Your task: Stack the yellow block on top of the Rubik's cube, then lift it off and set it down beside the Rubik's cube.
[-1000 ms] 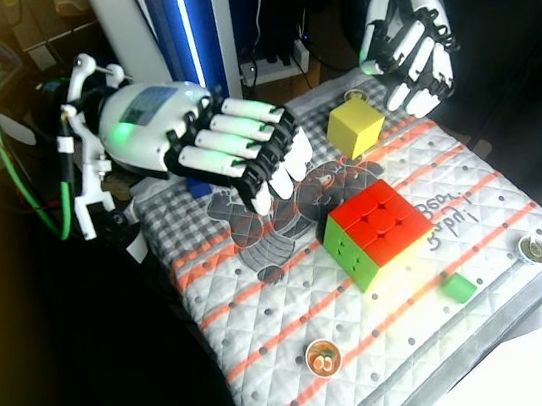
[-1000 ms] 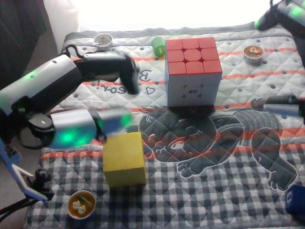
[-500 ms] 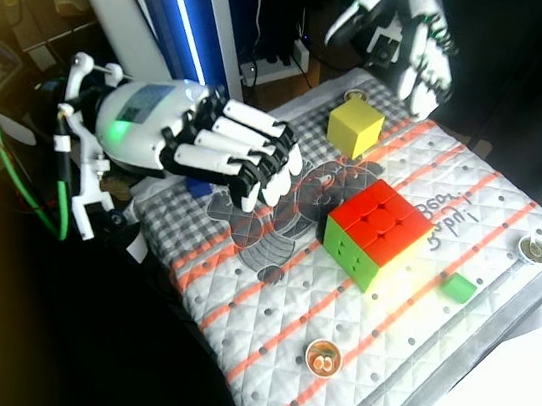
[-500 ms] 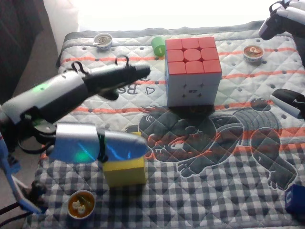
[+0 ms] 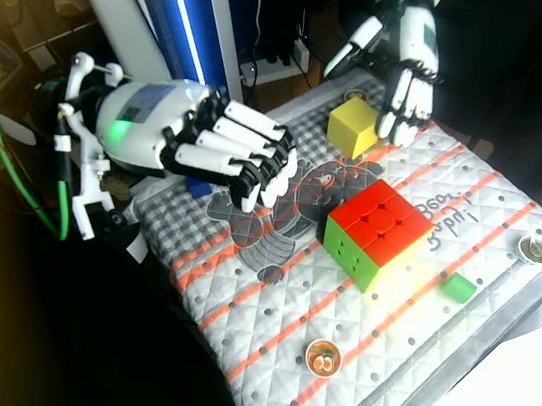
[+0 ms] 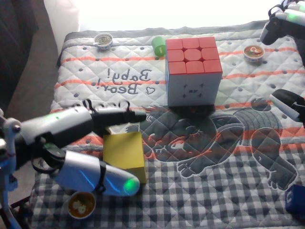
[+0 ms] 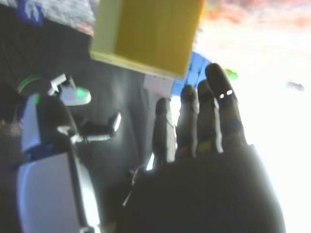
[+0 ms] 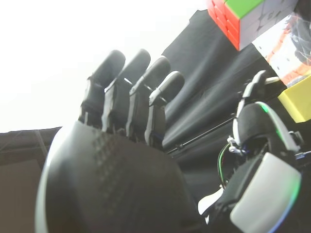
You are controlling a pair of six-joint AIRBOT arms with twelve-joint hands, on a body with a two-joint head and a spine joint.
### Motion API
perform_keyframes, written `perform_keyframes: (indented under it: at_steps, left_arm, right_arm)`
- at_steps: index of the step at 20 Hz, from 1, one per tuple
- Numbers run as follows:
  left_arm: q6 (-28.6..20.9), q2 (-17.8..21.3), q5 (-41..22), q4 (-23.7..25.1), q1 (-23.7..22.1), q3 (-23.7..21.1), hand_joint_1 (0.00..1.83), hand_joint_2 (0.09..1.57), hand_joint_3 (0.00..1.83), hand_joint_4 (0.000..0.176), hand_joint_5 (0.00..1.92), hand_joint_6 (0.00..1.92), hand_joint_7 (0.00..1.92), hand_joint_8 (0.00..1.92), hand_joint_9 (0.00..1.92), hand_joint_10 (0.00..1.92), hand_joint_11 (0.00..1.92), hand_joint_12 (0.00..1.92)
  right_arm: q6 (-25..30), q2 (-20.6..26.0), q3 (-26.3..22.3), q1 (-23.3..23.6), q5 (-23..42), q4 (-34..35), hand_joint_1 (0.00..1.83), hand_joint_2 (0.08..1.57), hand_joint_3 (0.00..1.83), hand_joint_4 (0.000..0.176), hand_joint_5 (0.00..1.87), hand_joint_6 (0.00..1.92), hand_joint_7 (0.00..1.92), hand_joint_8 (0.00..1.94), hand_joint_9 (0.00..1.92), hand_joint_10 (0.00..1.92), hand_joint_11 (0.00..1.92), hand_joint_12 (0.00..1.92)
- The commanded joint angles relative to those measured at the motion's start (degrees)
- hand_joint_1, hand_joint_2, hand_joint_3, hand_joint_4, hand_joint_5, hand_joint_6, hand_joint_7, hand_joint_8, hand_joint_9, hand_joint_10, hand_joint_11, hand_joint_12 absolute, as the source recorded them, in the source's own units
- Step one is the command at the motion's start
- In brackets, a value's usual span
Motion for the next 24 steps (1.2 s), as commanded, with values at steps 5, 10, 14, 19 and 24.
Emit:
perform_keyframes:
  at_steps: [5, 10, 14, 19, 24]
  left_arm:
    - [1.0, -2.5, 0.6, 1.2, -0.9, 2.0, 0.75, 0.83, 0.00, 0.144, 0.23, 0.00, 0.16, 0.00, 0.05, 0.17, 0.00, 0.70]
    - [1.5, -4.1, -1.8, 1.2, -1.0, 3.4, 0.79, 0.91, 0.01, 0.157, 0.24, 0.01, 0.12, 0.00, 0.04, 0.11, 0.00, 0.77]
    - [1.5, -4.3, -1.0, 1.2, -1.0, 3.7, 0.99, 1.11, 0.01, 0.000, 0.79, 0.08, 0.41, 0.02, 0.24, 0.17, 0.00, 1.14]
    - [1.5, -4.8, 5.6, -2.7, -0.8, 4.3, 1.04, 1.23, 0.00, 0.000, 0.78, 1.31, 0.66, 0.06, 0.21, 0.74, 0.00, 1.44]
    - [1.4, -3.0, 19.8, -6.0, -0.8, 2.7, 1.04, 1.22, 0.00, 0.000, 0.78, 1.29, 0.66, 0.17, 0.14, 0.96, 0.00, 1.36]
  right_arm:
    - [-0.3, 0.0, 0.1, 0.8, 7.1, -0.5, 1.00, 0.56, 0.74, 0.000, 0.45, 1.11, 0.54, 1.04, 0.41, 1.30, 0.12, 1.85]
    - [-0.2, -0.1, 0.1, 1.0, 7.2, -0.5, 0.94, 0.71, 0.58, 0.000, 0.50, 1.10, 0.59, 0.95, 0.38, 1.21, 0.00, 1.80]
    - [0.0, 0.0, 0.1, 1.0, 7.3, -0.5, 0.94, 0.81, 0.49, 0.000, 0.54, 1.13, 0.64, 0.96, 0.42, 1.22, 0.00, 1.81]
    - [0.1, -0.1, 0.0, 0.9, 7.5, -0.3, 1.00, 0.90, 0.32, 0.000, 0.59, 1.02, 0.73, 0.76, 0.48, 1.00, 0.00, 1.59]
    - [0.2, -0.1, 0.0, 0.5, 7.9, -0.1, 0.97, 0.98, 0.14, 0.000, 0.56, 1.01, 0.74, 0.82, 0.41, 0.94, 0.00, 1.32]
